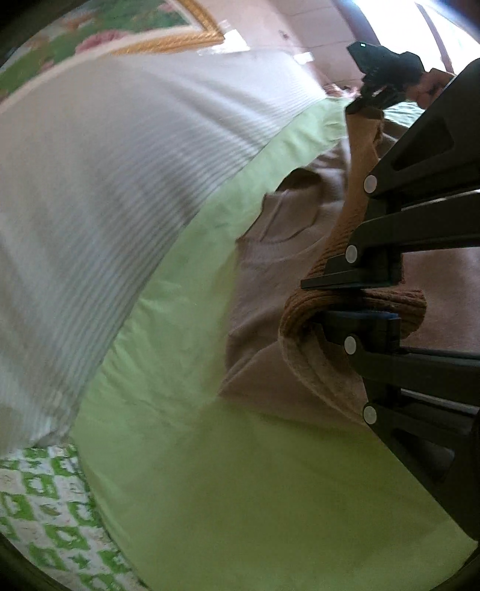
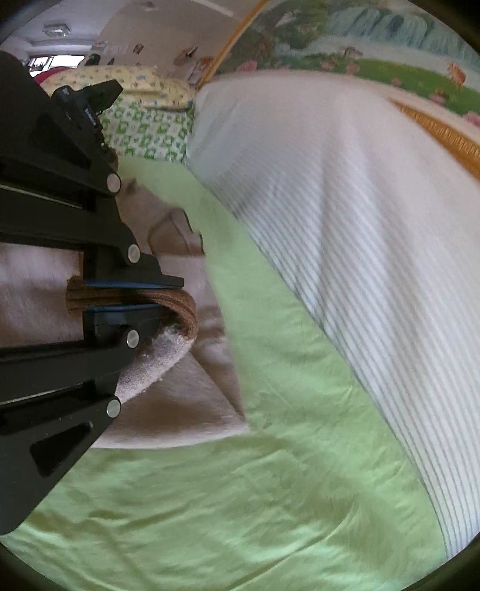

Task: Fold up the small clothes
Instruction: 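Lift the hem and fold it toward the collar with both grippers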

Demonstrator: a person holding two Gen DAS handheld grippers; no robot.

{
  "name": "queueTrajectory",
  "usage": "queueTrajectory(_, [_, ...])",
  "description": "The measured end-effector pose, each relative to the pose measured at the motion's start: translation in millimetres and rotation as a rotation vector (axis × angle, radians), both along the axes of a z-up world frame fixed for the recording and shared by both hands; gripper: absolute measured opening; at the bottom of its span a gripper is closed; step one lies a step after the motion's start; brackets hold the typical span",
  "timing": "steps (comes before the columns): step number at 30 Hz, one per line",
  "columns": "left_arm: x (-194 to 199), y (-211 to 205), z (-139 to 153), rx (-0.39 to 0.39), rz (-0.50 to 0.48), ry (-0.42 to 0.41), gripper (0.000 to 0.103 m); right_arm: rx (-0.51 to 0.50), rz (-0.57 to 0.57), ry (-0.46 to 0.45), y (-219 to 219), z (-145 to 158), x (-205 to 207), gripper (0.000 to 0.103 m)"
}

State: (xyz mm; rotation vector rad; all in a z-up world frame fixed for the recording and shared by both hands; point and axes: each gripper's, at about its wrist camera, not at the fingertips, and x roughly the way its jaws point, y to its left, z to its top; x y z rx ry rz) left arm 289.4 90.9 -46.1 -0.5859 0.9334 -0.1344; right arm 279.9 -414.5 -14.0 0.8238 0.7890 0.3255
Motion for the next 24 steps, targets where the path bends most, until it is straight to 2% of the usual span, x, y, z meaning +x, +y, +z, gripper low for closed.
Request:
queueTrajectory(8, [45.1,-3.3,-39.3,0.043,0.036,0.070,0.008,-0.009,-0.010,0.080,-0.9,-34.6,46.5,0.008])
queueTrajectory(10, [45.7,-3.6,-41.5,0.048,0.045,0.075,0.009,0.003,-0.014,0.091,-1.5,-39.8,50.3,0.010])
queueTrajectory(11, [45.2,-3.5,-40.9,0.049,0.050,0.072,0.014,0.018,-0.016,0.103,-2.6,-42.8,51.7,0.011])
queueTrajectory(12, [45.0,-3.1,-40.1,0.052,0.056,0.070,0.015,0.034,-0.019,0.122,-4.5,-46.1,53.2,0.017])
queueTrajectory(13, [43.6,-2.7,-38.6,0.052,0.061,0.066,0.015,0.041,-0.031,0.136,-6.8,-47.8,53.7,0.027])
queueTrajectory(16, [39.1,-1.3,-27.9,0.056,0.069,0.046,0.020,0.065,-0.094,0.122,-20.3,-42.7,49.6,0.047])
queueTrajectory(18, [33.2,-1.6,-16.6,0.077,0.077,0.024,0.029,0.069,-0.124,0.108,-29.0,-34.9,44.7,0.047])
queueTrajectory(19, [26.8,-1.8,-8.2,0.110,0.090,0.005,0.037,0.071,-0.123,0.099,-31.8,-30.5,41.8,0.047])
queueTrajectory(20, [21.0,-0.8,-1.0,0.120,0.090,-0.013,0.042,0.074,-0.113,0.079,-33.5,-25.3,37.8,0.047])
queueTrajectory(22, [9.6,-3.3,10.4,0.129,0.078,-0.040,0.042,0.045,-0.091,0.052,-33.1,-15.2,28.8,0.047])
queueTrajectory(24, [-2.9,-11.2,20.1,0.107,0.020,-0.068,0.042,-0.007,-0.044,0.010,-24.6,-1.1,16.3,0.047])
